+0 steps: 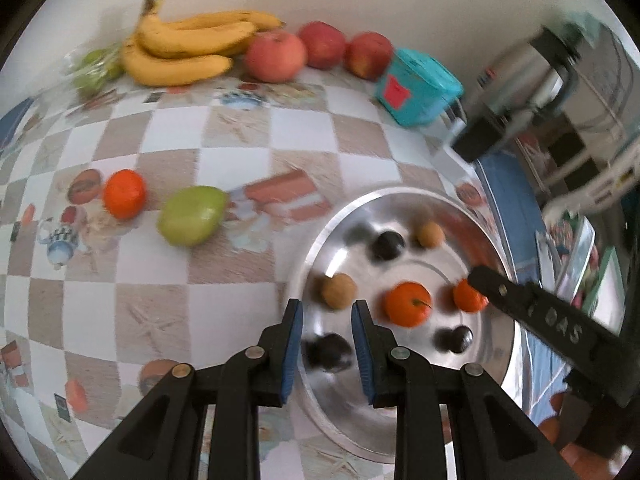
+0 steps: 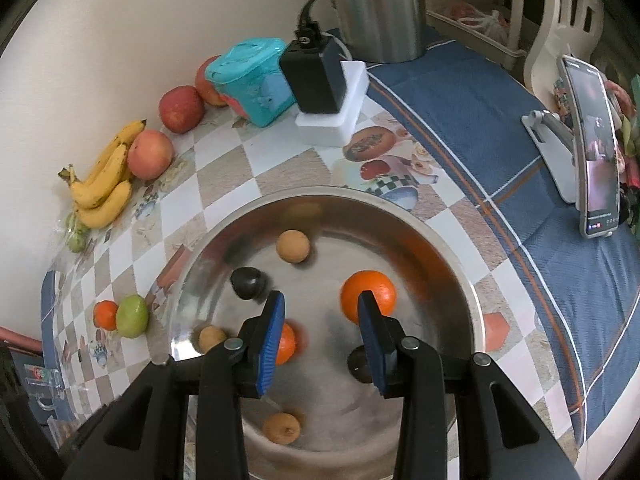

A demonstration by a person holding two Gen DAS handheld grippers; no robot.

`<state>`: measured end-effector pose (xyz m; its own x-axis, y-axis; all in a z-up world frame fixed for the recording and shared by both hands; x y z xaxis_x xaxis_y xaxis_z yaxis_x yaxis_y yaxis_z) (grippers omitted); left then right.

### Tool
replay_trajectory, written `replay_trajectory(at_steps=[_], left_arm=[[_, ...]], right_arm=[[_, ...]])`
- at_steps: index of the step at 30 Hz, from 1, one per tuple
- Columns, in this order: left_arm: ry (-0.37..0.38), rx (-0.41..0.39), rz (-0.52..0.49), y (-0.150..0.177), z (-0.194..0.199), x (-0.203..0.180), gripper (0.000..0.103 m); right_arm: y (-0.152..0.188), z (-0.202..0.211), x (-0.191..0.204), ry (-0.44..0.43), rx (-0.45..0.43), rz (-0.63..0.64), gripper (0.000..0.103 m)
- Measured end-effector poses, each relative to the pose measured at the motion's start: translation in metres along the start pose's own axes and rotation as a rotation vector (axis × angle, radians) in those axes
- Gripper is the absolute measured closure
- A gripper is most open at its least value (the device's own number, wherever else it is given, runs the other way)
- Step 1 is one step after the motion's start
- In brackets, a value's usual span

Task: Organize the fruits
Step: 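Withdraw both open grippers from the bowl, then move both open grippers toward the loose orange and green pear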

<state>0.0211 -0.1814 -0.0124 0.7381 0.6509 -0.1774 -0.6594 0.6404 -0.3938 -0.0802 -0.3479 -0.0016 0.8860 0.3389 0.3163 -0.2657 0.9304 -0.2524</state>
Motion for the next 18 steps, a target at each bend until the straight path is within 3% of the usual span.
replay_trajectory(at_steps=[15,17,18], left_arm=[[-0.05,-0.044,0.205,-0.002,0.022,0.065,0.075],[-0.06,-0.036,0.22,-0.002,0.022,0.069,0.069],[-0.071,-0.027,0.233,-0.001,0.021,0.072,0.051]], right_arm=[[0.01,0.001,0.015,-0.025,0.025,0.052,0.064],[0.01,0.0,0.016,-0.02,0.029,0.056,0.063],[0.01,-0.001,0.016,-0.014,0.034,0.061,0.052]])
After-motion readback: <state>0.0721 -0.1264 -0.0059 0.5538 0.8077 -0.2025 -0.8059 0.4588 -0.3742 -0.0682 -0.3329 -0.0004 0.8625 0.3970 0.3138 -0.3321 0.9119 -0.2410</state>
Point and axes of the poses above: each gripper's, at about its wrist camera, not at the fingertips, and z roughly against the way its jaws point, x to its left, y to its underside, the point moved 1 cm from there along -z, roughly the way its jaws point, and after that the axes turned 15 degrees about -z, right-handed, at the moved point
